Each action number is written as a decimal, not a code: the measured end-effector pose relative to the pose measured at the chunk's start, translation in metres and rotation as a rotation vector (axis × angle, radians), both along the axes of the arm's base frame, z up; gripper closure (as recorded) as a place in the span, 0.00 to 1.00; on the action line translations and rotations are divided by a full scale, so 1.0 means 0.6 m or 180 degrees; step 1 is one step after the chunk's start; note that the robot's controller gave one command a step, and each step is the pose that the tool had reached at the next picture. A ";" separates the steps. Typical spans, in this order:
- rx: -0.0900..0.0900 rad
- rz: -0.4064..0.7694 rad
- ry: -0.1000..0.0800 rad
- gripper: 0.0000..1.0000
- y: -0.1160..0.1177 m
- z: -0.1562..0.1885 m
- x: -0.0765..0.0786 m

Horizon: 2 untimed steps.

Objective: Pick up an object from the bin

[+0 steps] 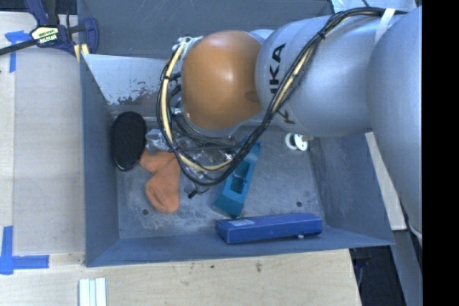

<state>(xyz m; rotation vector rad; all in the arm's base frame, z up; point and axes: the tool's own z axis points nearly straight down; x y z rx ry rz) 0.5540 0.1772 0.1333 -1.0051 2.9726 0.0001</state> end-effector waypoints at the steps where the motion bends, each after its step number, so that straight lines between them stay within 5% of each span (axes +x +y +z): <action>1: -0.0007 0.1047 -0.0012 0.00 0.003 -0.081 0.090; 2: -0.0001 0.1793 -0.0006 1.00 0.007 -0.103 0.028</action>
Offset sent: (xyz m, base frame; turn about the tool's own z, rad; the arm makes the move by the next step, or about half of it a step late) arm 0.0161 0.0033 -0.0633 -0.5641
